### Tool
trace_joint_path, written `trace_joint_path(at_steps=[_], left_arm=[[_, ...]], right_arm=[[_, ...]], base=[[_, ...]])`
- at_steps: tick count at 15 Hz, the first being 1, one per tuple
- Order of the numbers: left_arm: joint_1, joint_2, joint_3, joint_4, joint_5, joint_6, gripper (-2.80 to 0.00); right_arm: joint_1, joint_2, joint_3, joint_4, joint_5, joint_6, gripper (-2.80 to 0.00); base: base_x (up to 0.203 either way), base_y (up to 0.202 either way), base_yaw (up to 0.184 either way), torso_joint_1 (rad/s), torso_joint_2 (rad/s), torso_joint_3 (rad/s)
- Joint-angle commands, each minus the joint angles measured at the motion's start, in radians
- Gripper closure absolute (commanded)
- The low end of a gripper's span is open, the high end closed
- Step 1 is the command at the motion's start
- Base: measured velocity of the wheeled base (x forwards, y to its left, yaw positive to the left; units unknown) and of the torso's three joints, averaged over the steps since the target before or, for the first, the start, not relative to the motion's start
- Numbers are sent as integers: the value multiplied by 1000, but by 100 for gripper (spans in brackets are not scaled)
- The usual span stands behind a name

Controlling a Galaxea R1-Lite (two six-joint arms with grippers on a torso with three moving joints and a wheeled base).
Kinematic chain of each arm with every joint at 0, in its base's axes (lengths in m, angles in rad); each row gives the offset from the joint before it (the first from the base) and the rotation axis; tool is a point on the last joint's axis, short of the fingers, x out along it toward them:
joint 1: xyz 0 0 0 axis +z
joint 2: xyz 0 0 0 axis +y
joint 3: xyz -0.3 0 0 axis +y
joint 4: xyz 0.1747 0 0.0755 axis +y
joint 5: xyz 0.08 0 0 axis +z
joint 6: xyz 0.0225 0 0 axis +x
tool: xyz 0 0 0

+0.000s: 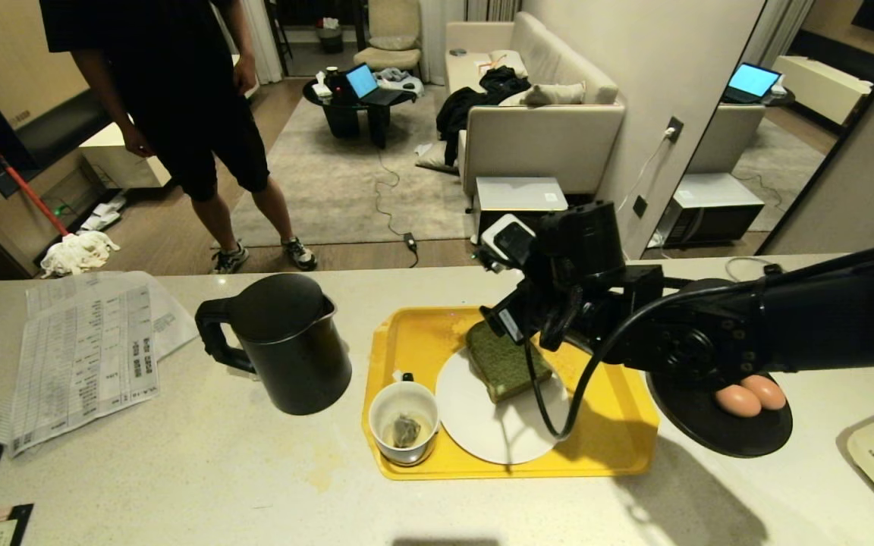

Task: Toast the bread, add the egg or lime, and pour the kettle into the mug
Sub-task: Pick up the egg

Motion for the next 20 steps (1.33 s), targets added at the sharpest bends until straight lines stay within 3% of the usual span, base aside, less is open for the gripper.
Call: trace_joint_path(at_steps=[1, 5, 11, 15, 20], left_arm=[[0, -1, 0, -1, 0, 1, 0], [0, -1, 0, -1, 0, 1, 0], [0, -1, 0, -1, 0, 1, 0], [0, -1, 0, -1, 0, 1, 0], [0, -1, 0, -1, 0, 1, 0]], right_arm=[[-42, -140, 28, 67, 3, 3, -280], [-155, -375, 138, 249, 72, 9, -280], [-441, -628, 272, 399, 236, 11, -280], [-507, -734, 333, 404, 315, 12, -280], [-514, -805, 383, 396, 329, 53, -280]], base=[[0, 0, 0, 0, 0, 0], [0, 0, 0, 0, 0, 0], [0, 0, 0, 0, 0, 0], [0, 0, 0, 0, 0, 0], [0, 0, 0, 0, 0, 0]])
